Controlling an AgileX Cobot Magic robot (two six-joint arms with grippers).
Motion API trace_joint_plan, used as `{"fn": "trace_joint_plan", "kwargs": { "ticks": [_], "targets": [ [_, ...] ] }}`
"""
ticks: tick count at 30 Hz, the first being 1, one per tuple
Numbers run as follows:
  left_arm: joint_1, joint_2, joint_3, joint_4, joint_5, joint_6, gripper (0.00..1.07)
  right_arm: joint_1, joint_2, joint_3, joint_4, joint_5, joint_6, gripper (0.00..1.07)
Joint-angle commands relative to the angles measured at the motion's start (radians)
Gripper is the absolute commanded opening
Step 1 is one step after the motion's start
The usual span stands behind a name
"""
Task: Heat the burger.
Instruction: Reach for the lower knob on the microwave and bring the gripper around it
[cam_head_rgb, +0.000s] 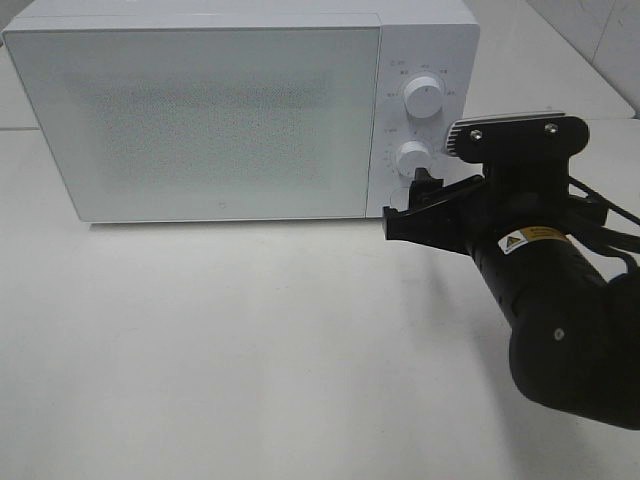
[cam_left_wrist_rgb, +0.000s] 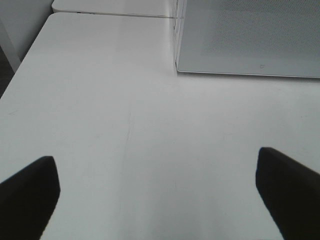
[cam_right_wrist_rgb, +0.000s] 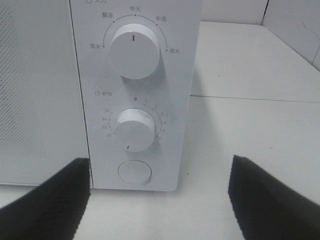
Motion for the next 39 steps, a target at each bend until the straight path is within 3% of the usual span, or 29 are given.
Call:
{"fn": "trace_joint_plan", "kwargs": {
  "ticks": [1,7,18,39],
  "targets": [
    [0.001,-0.025,0.002,-0.004,-0.013,-0.005,1.01,0.003,0.025,-0.036,0.009,-0.165,-0.017,0.75],
    [0.001,-0.025,0.002,-0.004,-0.013,-0.005,1.01,-0.005,0.096,-0.111,0.001,-0.164,-0.017,0.75],
    [0.001,-0.025,0.002,-0.004,-0.013,-0.005,1.01,-0.105,0.211,-0.229,-0.083,-0.127,0.067,0.75],
    [0.001,-0.025,0.002,-0.005,-0.013,-0.005,1.01,-0.175,0.351,-0.365,-0.143,-0.045,0.154,0.75]
  ]
}}
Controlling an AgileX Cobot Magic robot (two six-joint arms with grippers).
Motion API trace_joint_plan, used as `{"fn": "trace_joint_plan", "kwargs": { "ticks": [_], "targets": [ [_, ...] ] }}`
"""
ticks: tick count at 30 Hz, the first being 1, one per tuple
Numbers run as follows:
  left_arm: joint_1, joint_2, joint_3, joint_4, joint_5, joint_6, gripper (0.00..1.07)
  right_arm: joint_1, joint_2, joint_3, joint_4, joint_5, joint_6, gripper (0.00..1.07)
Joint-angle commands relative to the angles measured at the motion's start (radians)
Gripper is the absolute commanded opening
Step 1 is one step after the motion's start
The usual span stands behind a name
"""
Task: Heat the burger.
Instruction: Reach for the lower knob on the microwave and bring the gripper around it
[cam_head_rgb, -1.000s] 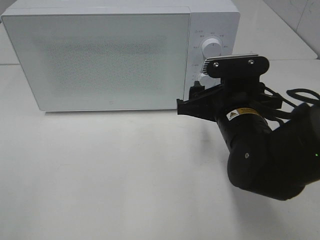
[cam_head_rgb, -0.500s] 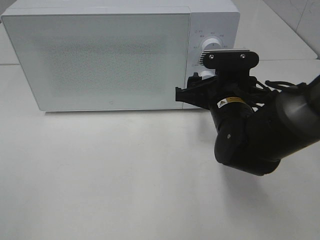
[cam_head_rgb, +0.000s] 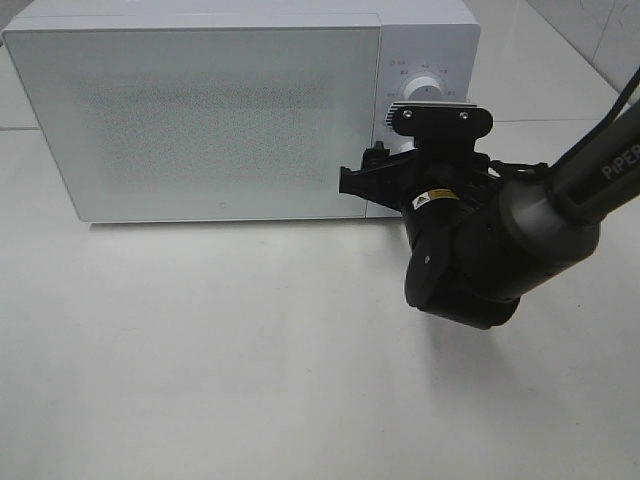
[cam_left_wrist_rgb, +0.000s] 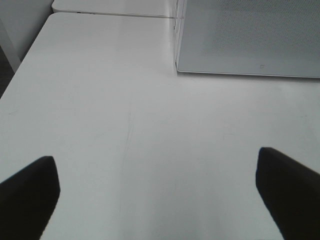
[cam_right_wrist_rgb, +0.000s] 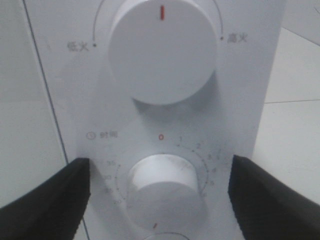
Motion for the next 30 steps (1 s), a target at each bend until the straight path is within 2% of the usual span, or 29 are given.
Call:
{"fn": "trace_joint_plan", "kwargs": {
  "ticks": [1,7,9,10,11,12,13,14,15,17,18,20,23,30],
  "targets": [
    [0.001,-0.025,0.002,-0.005,-0.013,-0.004,1.01,-0.013,0.002,-0.014,-0.012,-0.045,0.023,0.75],
    [0.001,-0.023,0.002,-0.004,-0.013,-0.004,1.01,-0.022,0.002,-0.014,-0.018,-0.025,0.028,0.71],
    [0.001,-0.019,0.002,-0.004,-0.013,-0.004,1.01,-0.022,0.002,-0.014,-0.018,-0.023,0.028,0.62],
    [0.001,-0.019,0.002,-0.004,-0.013,-0.004,1.01,-0.022,0.002,-0.014,-0.018,-0.023,0.028,0.62],
    [0.001,-0.019,0.002,-0.004,-0.013,-0.004,1.01,-0.022,0.002,-0.014,-0.018,-0.017,0.033,0.53],
    [0.001,-0.019,0.002,-0.004,-0.013,-0.004,1.01,-0.022,0.002,-0.014,-0.018,-0.017,0.033,0.53],
    [0.001,-0.019,0.002,-0.004,-0.013,-0.004,1.01,-0.022,0.002,-0.014,-0.018,-0.010,0.040,0.47],
    [0.001,-0.019,0.002,-0.004,-0.013,-0.004,1.01,-0.022,0.002,-0.014,-0.018,0.000,0.052,0.35],
    [0.001,-0.019,0.002,-0.004,-0.013,-0.004,1.01,-0.022,0.002,-0.014,-0.018,0.000,0.052,0.35],
    [0.001,-0.019,0.002,-0.004,-0.013,-0.004,1.01,-0.022,0.002,-0.014,-0.018,0.002,0.054,0.18],
    [0.001,-0.019,0.002,-0.004,-0.013,-0.004,1.01,-0.022,0.002,-0.014,-0.018,0.002,0.054,0.18],
    [0.001,-0.019,0.002,-0.004,-0.013,-0.004,1.01,-0.022,0.002,-0.014,-0.018,0.006,0.054,0.08],
    [0.001,-0.019,0.002,-0.004,-0.013,-0.004,1.01,-0.022,0.002,-0.014,-0.018,0.021,0.054,0.05],
    [0.001,-0.019,0.002,-0.004,-0.013,-0.004,1.01,-0.022,0.002,-0.014,-0.023,0.037,0.062,0.05]
  ]
}}
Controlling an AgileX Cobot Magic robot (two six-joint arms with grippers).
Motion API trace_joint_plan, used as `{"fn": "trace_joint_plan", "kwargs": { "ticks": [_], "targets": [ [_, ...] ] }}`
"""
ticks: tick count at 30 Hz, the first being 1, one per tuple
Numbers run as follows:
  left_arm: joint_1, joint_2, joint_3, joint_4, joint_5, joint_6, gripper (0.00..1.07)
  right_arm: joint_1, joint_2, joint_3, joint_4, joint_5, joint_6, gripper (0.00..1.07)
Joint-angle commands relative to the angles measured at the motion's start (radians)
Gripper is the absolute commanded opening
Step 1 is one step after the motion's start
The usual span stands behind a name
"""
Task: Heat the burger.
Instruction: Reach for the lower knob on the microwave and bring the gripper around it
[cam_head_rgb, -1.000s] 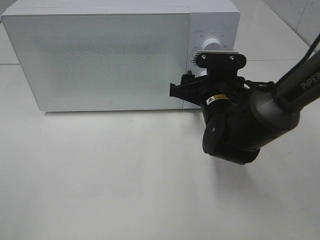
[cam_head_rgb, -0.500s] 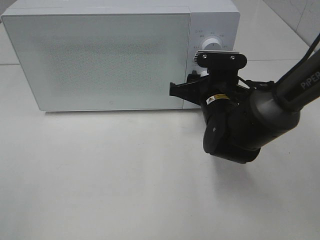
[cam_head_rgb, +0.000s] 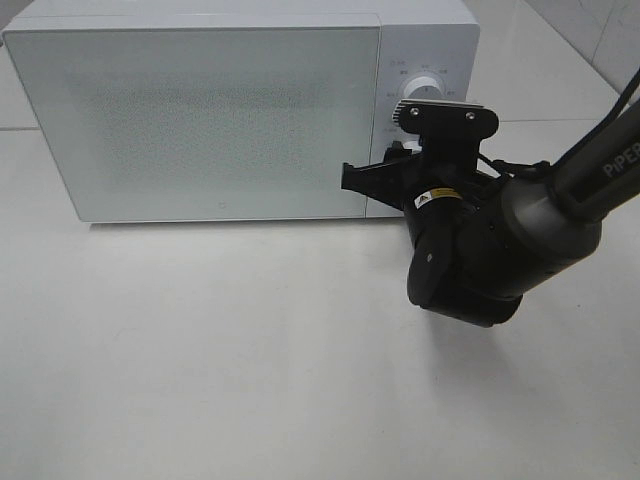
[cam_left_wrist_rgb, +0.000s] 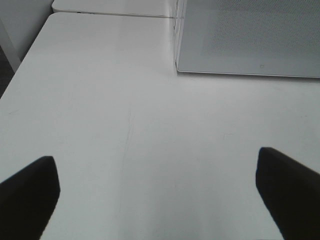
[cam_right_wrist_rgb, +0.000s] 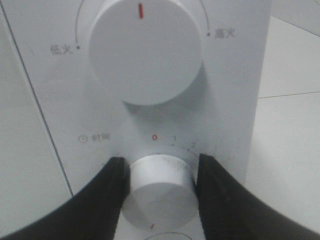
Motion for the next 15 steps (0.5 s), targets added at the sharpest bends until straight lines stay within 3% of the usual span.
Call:
{"fn": "trace_joint_plan", "kwargs": {
  "ticks": [1,8,15],
  "targets": [
    [0.001,-0.019,0.002,-0.004,-0.013,-0.004,1.01,-0.009,0.000,-0.011,-0.013,0.029,0.024,0.05],
    [0.001,-0.019,0.002,-0.004,-0.013,-0.004,1.01,-0.009,0.000,-0.011,-0.013,0.030,0.129,0.05],
    [0.001,-0.019,0.002,-0.004,-0.013,-0.004,1.01,-0.009,0.000,-0.011,-0.037,0.048,0.411,0.06]
  ]
}}
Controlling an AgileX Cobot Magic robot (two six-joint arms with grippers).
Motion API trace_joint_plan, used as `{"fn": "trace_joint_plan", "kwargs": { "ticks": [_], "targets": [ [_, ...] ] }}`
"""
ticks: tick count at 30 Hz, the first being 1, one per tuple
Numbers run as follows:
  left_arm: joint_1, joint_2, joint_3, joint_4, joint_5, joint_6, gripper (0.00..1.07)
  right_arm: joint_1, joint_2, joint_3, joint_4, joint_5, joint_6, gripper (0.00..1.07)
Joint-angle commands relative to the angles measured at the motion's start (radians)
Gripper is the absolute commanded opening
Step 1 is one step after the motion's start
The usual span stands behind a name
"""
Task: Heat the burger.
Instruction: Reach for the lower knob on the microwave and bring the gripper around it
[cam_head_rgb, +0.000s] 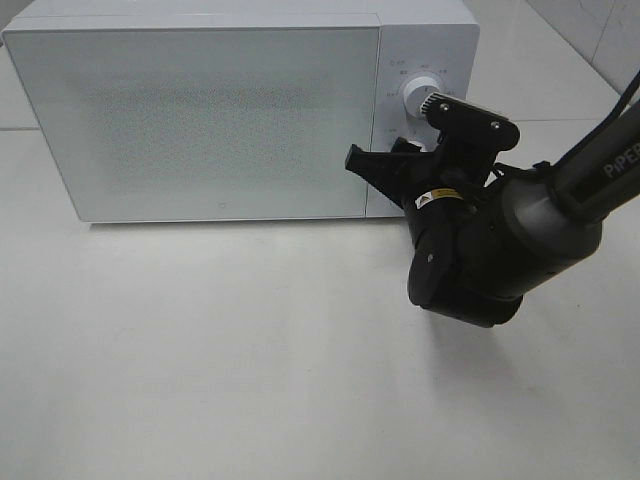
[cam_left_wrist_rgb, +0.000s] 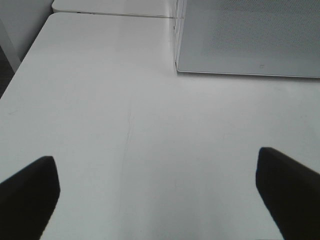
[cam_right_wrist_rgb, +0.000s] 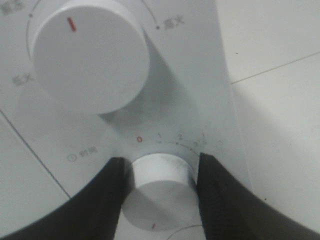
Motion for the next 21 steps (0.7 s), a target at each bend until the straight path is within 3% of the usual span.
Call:
{"fn": "trace_joint_plan", "kwargs": {
  "ticks": [1,21],
  "targets": [
    [0.001,-0.019,0.002,-0.004,-0.013,-0.004,1.01,-0.009,0.000,-0.011,-0.041,0.047,0.132,0.06],
    [0.001,-0.019,0.002,-0.004,-0.013,-0.004,1.01,-0.009,0.000,-0.011,-0.103,0.057,0.739,0.05]
  ]
}}
